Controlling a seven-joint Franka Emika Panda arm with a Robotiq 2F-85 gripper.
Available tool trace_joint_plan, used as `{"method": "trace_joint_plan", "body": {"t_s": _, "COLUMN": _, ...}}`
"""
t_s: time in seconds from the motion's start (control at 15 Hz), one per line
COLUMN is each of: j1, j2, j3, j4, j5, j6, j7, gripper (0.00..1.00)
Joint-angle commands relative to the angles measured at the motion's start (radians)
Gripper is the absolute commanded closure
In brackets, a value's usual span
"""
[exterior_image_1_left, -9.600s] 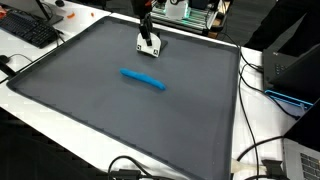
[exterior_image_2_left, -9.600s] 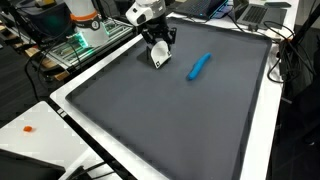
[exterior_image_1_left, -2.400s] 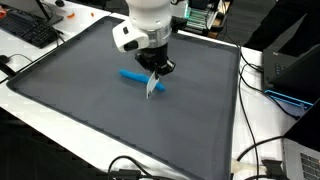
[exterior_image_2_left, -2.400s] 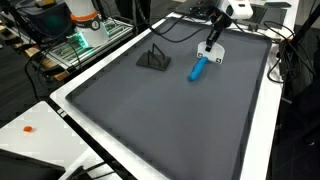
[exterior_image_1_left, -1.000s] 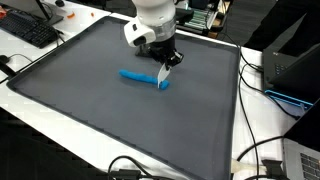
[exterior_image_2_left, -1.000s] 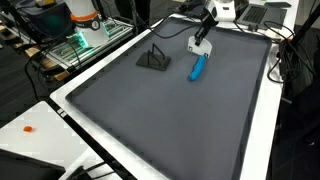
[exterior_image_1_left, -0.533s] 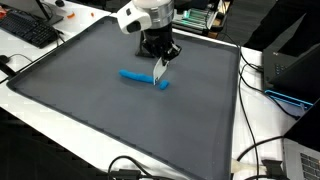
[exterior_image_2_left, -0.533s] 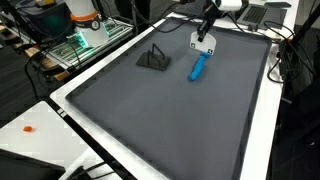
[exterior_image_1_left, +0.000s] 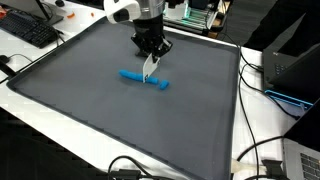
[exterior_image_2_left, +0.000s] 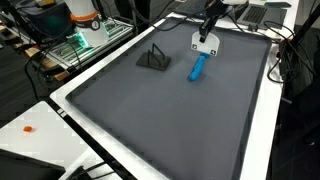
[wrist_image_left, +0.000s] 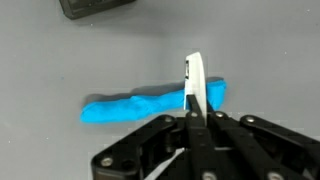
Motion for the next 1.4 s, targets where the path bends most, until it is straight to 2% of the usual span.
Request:
{"method": "trace_joint_plan", "body": {"t_s": 0.0, "j1": -0.005, "j2": 0.022, "j3": 0.003, "j4": 0.016, "j5": -0.023, "j6": -0.006, "j7": -0.021, "gripper": 0.99}}
{"method": "trace_joint_plan", "body": {"t_s": 1.33, "j1": 0.023, "j2": 0.146, "j3": -0.009, "j4": 0.098, "j5": -0.14, "j6": -0.003, "j7": -0.056, "gripper": 0.99}}
